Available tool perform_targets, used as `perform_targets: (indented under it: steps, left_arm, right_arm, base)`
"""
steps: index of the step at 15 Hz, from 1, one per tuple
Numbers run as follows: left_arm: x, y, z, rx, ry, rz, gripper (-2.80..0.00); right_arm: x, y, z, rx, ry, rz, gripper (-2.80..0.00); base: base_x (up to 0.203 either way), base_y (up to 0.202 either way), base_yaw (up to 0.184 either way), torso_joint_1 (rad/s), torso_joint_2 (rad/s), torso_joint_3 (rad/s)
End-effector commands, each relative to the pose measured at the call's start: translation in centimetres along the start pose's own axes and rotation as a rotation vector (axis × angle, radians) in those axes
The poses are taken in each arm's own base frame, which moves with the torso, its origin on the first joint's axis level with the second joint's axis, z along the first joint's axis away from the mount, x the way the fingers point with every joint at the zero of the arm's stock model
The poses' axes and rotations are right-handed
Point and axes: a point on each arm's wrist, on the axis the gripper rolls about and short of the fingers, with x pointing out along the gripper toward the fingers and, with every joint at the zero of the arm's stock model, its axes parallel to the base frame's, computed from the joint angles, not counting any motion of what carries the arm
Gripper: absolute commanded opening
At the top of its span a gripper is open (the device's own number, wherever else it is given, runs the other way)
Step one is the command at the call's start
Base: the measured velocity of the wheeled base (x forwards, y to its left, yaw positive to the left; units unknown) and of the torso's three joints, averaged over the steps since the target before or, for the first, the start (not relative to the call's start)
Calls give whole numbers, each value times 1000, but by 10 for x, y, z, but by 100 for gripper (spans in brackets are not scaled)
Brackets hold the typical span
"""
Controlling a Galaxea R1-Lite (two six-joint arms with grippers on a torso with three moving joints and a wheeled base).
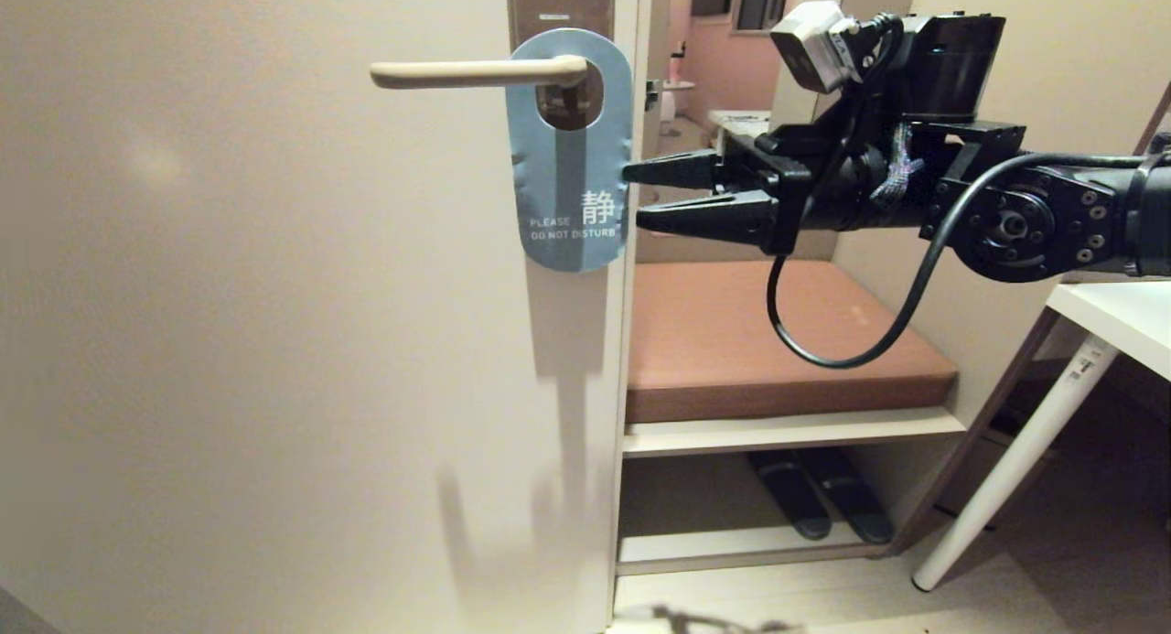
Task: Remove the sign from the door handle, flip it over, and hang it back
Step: Take down the sign
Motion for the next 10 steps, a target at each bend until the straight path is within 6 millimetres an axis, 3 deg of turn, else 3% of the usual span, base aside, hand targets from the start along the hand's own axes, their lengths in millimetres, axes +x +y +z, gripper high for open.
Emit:
perform_targets:
  steps: [1,7,10]
  left_arm:
    - [0,0,0,1,0,1,-280]
    - [0,0,0,-1,0,-1,-280]
    - [0,0,0,0,-1,1,-280]
  right_arm:
    - [-1,-1,0,-3,-1,3,0]
    - [-14,1,8,-16,-8,-25,0]
    - [-14,-4,2,-4,-2,-29,0]
  base:
    - [0,0,0,0,0,0]
    - [0,0,0,0,0,0]
    - [0,0,0,0,0,0]
